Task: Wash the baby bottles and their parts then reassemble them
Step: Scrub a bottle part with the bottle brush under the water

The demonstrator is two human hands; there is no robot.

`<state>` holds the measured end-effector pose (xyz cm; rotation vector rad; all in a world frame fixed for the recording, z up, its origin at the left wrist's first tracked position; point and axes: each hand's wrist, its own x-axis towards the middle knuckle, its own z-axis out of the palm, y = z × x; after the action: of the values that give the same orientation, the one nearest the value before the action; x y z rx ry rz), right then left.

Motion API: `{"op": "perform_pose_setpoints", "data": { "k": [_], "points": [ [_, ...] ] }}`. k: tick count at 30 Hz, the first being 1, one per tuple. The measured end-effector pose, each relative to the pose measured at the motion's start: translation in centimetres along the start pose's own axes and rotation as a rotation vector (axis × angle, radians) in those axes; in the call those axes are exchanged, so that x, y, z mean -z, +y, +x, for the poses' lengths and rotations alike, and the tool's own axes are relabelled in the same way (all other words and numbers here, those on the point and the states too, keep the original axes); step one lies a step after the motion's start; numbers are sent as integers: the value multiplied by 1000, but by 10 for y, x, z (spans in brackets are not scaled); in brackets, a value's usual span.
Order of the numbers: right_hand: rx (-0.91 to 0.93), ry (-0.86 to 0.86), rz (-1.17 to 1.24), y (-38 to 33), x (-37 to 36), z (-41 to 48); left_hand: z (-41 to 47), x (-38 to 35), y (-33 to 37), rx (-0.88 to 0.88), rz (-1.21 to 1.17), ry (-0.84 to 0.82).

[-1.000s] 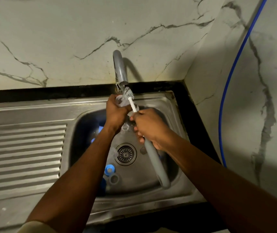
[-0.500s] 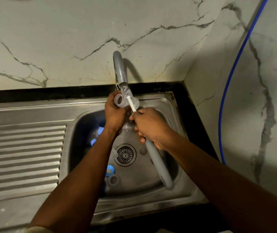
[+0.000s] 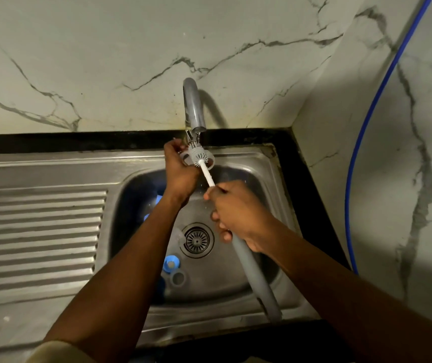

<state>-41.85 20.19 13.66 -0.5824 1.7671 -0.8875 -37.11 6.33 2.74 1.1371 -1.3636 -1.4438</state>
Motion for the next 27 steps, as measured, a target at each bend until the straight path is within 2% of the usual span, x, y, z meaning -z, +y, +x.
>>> {"op": "perform_pose_setpoints", "data": {
  "k": [4,9,13,15,19,24,27],
  "points": [
    [13,142,58,-12,3,30,-6,-10,-5,-35,101,0],
    [75,23,-122,7,5,5,7,10,-2,-10,-5,9],
    [66,137,-90,-5,10,29,0,5,-3,7,11,-106],
    [70,128,-84,-8,8,33,1,5,-4,1,26,-160],
    [121,47,-173,4,3,14,15,17,-7,39,-41,-147],
    [58,68,-10,-18,13,31,14,14,-9,2,-28,-325],
    [75,27,-54,-13,17,26,23,27,-10,56,-164,-309]
  ]
}}
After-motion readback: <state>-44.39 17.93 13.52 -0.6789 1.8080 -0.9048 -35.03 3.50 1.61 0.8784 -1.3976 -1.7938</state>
